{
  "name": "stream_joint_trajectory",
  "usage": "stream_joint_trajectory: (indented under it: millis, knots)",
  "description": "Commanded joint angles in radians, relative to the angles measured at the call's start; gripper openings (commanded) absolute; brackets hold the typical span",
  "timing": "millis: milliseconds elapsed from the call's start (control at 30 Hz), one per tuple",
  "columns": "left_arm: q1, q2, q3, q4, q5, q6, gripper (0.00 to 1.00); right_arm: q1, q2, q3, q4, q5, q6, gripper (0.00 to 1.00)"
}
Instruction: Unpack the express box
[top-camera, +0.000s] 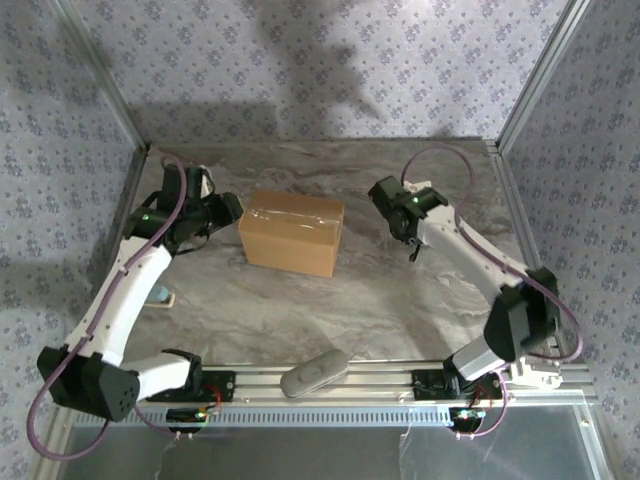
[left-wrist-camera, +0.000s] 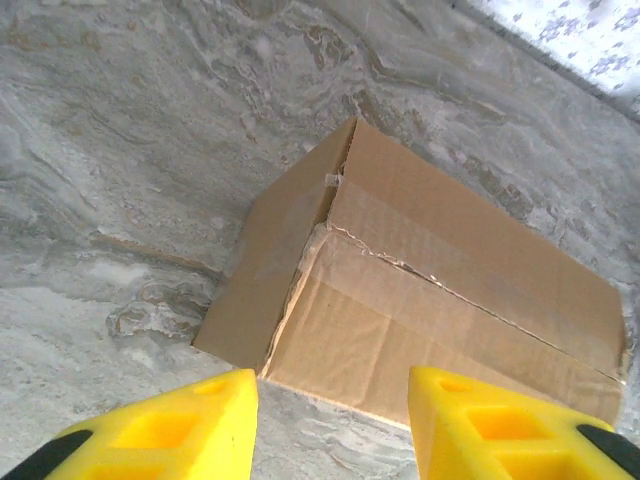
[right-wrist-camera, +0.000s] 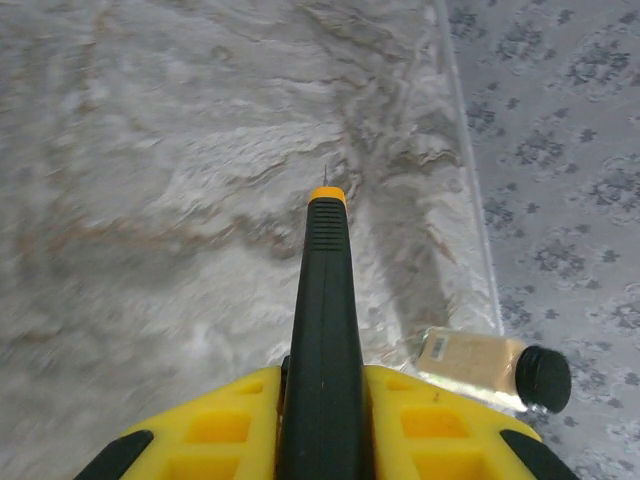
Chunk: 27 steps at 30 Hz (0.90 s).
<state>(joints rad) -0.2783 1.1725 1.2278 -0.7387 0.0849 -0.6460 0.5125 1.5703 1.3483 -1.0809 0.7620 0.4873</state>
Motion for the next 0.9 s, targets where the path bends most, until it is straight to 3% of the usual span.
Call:
stream_joint_trajectory:
  millis: [0, 167, 467, 867]
  knots:
    - [0.014, -0.046, -0.003, -0.041, 0.021, -0.009, 0.44, -0.055, 0.113, 0.086, -0.003, 0.101, -0.014, 0.0]
    - [0.026, -0.062, -0.007, -0.058, 0.039, -0.011, 0.44, -0.141, 0.276, 0.168, 0.015, 0.091, -0.009, 0.0]
    - [0.036, -0.031, -0.015, -0.051, 0.062, -0.026, 0.45, -0.189, 0.448, 0.254, 0.014, 0.09, -0.012, 0.04]
    - [0.037, -0.012, -0.049, -0.037, 0.081, -0.049, 0.44, -0.167, 0.46, 0.282, 0.029, -0.018, -0.018, 0.5]
